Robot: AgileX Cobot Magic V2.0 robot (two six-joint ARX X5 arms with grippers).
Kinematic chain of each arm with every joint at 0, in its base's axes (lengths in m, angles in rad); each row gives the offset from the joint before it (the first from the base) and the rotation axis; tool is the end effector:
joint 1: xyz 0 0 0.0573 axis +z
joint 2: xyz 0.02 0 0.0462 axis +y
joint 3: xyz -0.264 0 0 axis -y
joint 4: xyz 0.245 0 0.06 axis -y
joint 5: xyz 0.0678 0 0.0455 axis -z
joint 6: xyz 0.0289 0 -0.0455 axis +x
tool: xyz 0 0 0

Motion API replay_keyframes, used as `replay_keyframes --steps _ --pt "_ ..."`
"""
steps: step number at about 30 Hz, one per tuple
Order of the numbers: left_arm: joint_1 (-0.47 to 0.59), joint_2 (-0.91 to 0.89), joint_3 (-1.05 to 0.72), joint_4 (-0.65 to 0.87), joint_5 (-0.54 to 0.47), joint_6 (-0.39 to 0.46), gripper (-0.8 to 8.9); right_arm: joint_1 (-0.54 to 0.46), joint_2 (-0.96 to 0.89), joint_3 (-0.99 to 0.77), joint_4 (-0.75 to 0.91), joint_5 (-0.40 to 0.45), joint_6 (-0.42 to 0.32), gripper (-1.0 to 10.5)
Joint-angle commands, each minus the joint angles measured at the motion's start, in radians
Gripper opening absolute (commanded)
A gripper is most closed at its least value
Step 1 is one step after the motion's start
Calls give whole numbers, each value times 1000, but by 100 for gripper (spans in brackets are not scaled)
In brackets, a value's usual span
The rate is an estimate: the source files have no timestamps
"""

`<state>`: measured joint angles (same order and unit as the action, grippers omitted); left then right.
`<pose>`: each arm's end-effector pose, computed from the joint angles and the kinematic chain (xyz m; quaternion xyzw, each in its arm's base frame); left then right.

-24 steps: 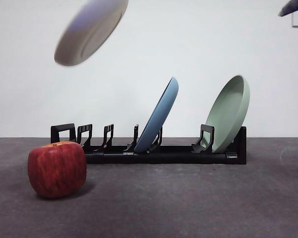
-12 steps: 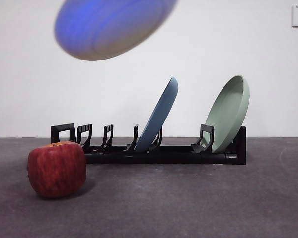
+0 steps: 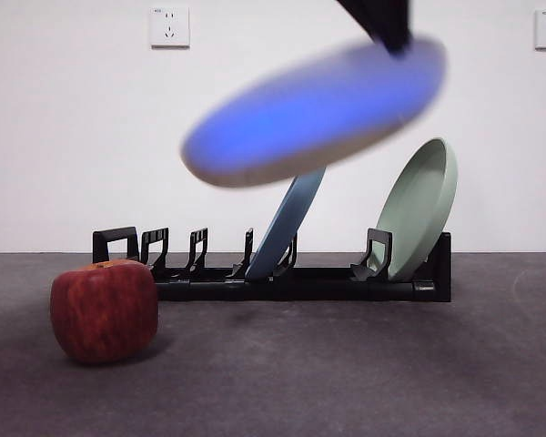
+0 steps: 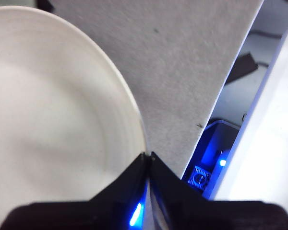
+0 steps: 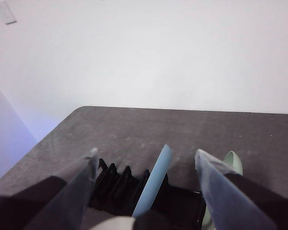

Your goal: Take the yellow plate from the plate rack,put the plate on the table,take the apple from the table,put the apple in the plate

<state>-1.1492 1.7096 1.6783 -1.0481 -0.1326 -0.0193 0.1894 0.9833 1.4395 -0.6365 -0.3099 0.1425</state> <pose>0.1462 -0.3167 0.3322 0.3000 0.4159 -0.4135 0.7523 0.1564 0.0390 0.4679 0.0741 0.1072 0.2390 0.9622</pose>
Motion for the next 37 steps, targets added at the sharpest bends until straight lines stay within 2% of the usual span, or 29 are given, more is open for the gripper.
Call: replay_keyframes --steps 1,12,22,24,27,29,34,37 --pt "-8 67 -11 21 -10 -3 -8 -1 1 6 2 4 -3 347" --pt "-6 282 -11 88 -23 -3 -8 -1 0 6 0 5 -8 347" --pt "-6 343 -12 83 -22 -3 1 0 1 6 0 3 -11 347" --pt "-6 343 -12 82 -19 -3 36 0 0 6 -1 3 -11 347" --pt "-6 343 -12 72 -17 -7 171 0 0 6 -1 2 -10 347" --pt "-2 343 -12 61 -18 -7 219 0 0 6 -1 2 -10 347" --pt "1 327 -11 60 -26 -7 225 0 0 6 -1 1 -10 347" --pt "6 272 -11 76 -77 -7 225 1 1 6 -1 -5 -10 347"
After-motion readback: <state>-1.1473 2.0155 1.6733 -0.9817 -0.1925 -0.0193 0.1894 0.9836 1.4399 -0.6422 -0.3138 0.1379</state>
